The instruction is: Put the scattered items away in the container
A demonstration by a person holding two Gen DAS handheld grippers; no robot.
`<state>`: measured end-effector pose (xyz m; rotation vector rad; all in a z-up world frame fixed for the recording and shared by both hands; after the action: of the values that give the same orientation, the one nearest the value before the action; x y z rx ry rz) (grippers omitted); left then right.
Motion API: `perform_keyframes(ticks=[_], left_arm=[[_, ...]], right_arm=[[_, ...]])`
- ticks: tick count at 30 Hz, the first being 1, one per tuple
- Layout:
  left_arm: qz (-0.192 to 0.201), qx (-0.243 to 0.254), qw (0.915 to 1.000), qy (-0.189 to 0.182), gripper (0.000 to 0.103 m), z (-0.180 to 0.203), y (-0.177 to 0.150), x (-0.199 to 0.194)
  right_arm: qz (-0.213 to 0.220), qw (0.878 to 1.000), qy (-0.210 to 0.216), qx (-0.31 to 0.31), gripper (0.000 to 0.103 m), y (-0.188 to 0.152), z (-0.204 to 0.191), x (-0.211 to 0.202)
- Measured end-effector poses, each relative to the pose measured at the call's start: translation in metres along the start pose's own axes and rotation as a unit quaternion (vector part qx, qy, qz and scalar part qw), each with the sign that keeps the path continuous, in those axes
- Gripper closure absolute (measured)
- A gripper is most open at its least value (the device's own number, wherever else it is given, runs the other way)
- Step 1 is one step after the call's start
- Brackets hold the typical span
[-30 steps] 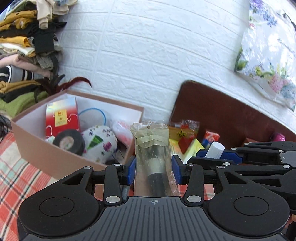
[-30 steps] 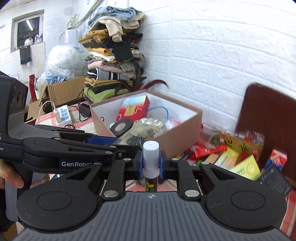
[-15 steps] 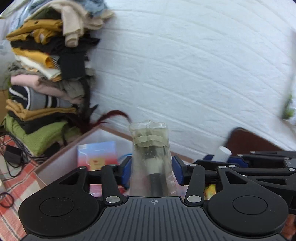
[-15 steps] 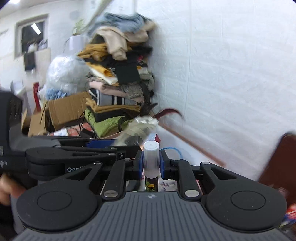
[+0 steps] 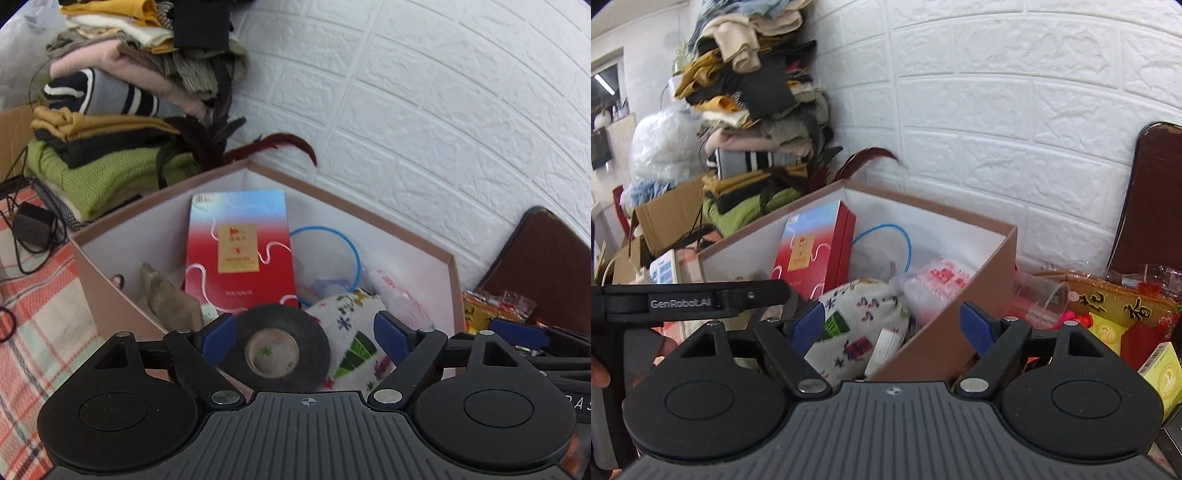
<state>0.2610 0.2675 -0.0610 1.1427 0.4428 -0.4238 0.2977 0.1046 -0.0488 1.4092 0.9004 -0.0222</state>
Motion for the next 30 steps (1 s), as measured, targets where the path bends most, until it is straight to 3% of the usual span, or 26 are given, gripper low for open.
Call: perform_keyframes(ticks=[5,7,14,20,30], left_arm=[[0.001,-0.001,1.0000,0.003,0.004,0.015,-0.001,-0.019],[0.007,-0.001,0.9999,0.012,0.000,0.021,-0.004,-0.033],[0.028,0.064,0.9957,0.061,0.000,0.046,-0.036,-0.087],[0.033,0.073,0.9945,0.067,0.000,0.065,-0.067,-0.118],[0.037,0.091,0.9904,0.098,0.000,0.072,-0.075,-0.142]], right_arm=[[0.012,1.000,0.011,-0.002,0.003,0.006,-0.005,-0.020],[0.017,1.000,0.014,0.001,0.001,0.005,-0.004,-0.033],[0.013,0.999,0.037,-0.010,0.001,-0.033,-0.010,-0.085],[0.010,0.997,0.001,-0.075,0.001,-0.068,-0.020,-0.116],[0.008,0.994,-0.022,-0.106,0.001,-0.075,-0.031,-0.136]])
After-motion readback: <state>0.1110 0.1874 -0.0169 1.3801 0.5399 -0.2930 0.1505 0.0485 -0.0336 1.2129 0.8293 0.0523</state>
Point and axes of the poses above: each gripper's, at about its wrist camera, not at the fingertips, and x roughly the way its jaws point, z to its right, y to its top, the point moved 10 cm from there along x, roughly the way its jaws point, and after that the axes turned 4 degrees about -y, right-handed, at the moved point
